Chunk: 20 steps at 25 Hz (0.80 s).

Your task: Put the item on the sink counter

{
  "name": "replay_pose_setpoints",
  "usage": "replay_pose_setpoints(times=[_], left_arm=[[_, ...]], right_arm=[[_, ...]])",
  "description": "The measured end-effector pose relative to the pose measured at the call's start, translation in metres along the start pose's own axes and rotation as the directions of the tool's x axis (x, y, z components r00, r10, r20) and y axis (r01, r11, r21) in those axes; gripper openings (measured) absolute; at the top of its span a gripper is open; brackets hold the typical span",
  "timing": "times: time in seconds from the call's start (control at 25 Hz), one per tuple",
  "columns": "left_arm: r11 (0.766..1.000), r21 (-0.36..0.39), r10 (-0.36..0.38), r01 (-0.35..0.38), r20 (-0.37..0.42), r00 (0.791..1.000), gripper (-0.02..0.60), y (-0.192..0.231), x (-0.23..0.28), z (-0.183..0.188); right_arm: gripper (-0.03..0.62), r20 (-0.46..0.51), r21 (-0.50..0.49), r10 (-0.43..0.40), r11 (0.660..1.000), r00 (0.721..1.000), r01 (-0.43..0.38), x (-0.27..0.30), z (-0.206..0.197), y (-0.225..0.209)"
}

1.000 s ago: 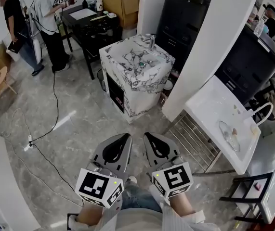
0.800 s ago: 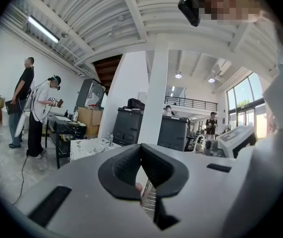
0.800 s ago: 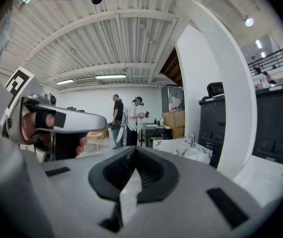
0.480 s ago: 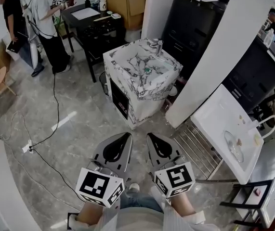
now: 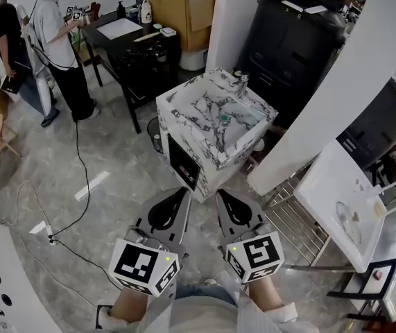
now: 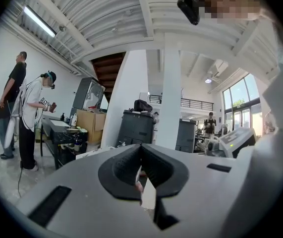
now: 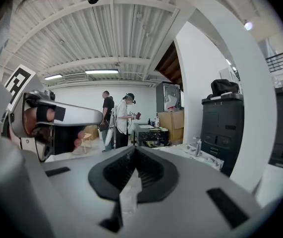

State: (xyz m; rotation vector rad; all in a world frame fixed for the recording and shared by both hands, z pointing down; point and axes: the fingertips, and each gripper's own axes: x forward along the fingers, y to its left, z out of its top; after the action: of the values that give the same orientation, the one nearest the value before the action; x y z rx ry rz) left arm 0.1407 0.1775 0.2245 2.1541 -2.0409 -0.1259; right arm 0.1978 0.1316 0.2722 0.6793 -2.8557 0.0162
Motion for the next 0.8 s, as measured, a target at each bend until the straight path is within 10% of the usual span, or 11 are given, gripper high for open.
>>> replay_pose_setpoints(times=[0.8], left_arm=[[0.999, -0.029, 0.016, -0.017, -0.026, 1.000, 0.015, 0.148, 0.010, 0.003]], right_arm=[[0.008, -0.094, 0.039, -0.073, 0.996, 0.993, 0.077, 0.122, -0.014, 0.017]])
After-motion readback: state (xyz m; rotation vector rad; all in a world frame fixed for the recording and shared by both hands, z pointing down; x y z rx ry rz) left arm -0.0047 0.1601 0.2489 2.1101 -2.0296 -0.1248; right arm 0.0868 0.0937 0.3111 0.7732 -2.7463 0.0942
